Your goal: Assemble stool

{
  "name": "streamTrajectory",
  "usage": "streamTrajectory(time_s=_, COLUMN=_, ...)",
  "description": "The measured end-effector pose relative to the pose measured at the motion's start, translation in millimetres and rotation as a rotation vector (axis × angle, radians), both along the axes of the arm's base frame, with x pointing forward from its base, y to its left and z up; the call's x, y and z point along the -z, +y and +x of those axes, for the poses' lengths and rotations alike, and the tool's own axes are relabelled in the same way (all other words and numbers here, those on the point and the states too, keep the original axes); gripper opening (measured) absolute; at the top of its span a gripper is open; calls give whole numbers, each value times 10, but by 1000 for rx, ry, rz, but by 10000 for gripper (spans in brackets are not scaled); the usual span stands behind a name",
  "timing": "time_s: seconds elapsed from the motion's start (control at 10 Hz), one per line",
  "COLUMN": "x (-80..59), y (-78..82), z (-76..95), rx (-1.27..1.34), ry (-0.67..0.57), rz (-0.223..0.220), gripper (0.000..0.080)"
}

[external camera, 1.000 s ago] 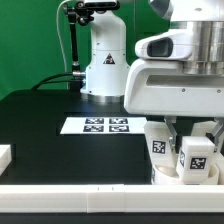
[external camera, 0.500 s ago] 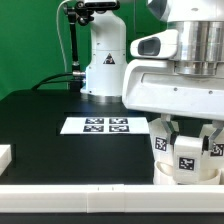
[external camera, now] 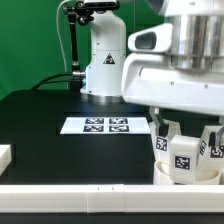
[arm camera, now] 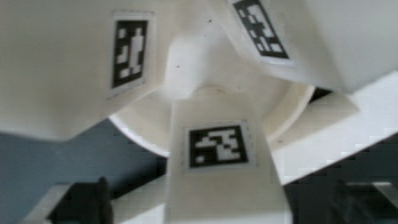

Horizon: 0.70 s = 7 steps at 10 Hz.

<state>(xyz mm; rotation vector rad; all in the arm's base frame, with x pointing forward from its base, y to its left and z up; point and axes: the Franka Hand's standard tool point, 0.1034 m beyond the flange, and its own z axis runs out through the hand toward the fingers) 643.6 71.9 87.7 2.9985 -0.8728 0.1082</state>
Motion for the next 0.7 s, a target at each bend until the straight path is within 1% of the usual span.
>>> streamTrajectory(time_s=0.1, x=-168, y=-10, z=3, rx=5, ry=3, rz=8, gripper=638)
streamTrajectory(time_s=0.2, x=-237, y=-11, z=21, rx=7, ry=-5, rz=12, gripper=638)
streamTrajectory(time_s=0.4, x=-193, y=-12, z=8, rx=6, ry=1, rz=9, gripper=648)
streamTrajectory(time_s=0.7, x=-188, y=-13, z=6, rx=6, ry=1, rz=9, gripper=649)
